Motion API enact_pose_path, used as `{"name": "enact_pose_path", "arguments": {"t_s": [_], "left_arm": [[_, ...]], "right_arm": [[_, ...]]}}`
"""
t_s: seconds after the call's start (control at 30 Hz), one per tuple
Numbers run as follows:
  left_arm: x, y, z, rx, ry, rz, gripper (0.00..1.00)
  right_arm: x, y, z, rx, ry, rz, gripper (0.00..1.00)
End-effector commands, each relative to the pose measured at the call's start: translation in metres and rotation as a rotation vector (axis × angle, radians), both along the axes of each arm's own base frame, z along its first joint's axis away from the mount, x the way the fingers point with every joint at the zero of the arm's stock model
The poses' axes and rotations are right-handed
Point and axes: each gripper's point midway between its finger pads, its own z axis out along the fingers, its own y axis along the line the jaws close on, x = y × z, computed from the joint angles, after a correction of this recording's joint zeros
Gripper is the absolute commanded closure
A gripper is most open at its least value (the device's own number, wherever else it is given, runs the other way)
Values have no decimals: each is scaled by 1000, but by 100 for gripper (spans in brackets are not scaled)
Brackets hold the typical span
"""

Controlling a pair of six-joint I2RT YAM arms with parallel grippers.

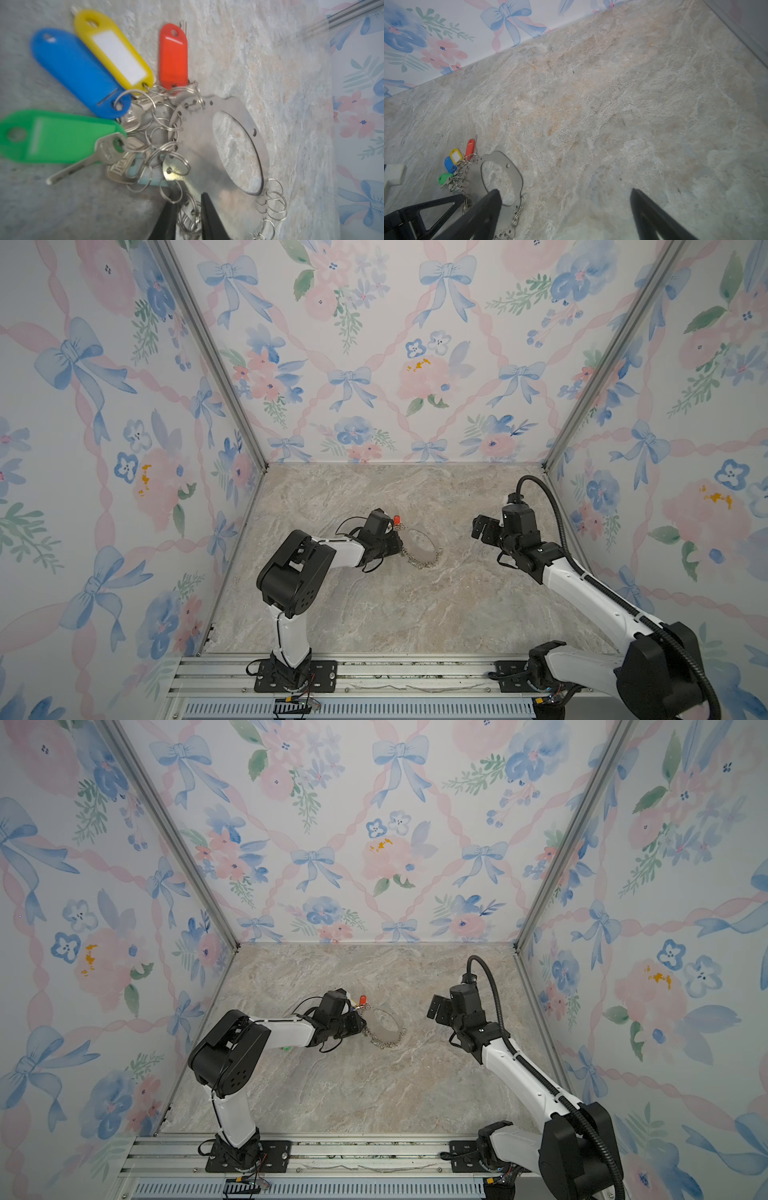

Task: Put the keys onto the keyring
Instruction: 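Lower the left gripper and close it on a ring of the keyring, then lift the keyring with the left gripper while the right gripper moves toward it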

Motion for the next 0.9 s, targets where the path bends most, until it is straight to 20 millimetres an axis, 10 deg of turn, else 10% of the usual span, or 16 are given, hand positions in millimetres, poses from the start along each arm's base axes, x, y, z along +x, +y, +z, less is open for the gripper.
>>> {"name": "enact_pose_path", "arguments": {"t_s": [0.0, 0.87], "left_arm": [[3, -3, -1, 25, 1, -12, 78], [-4, 20, 16, 145, -99, -12, 100]], "right_arm": [[-1, -2, 11, -28, -12, -3, 1], [1, 5, 8, -33, -2, 16, 2]]}}
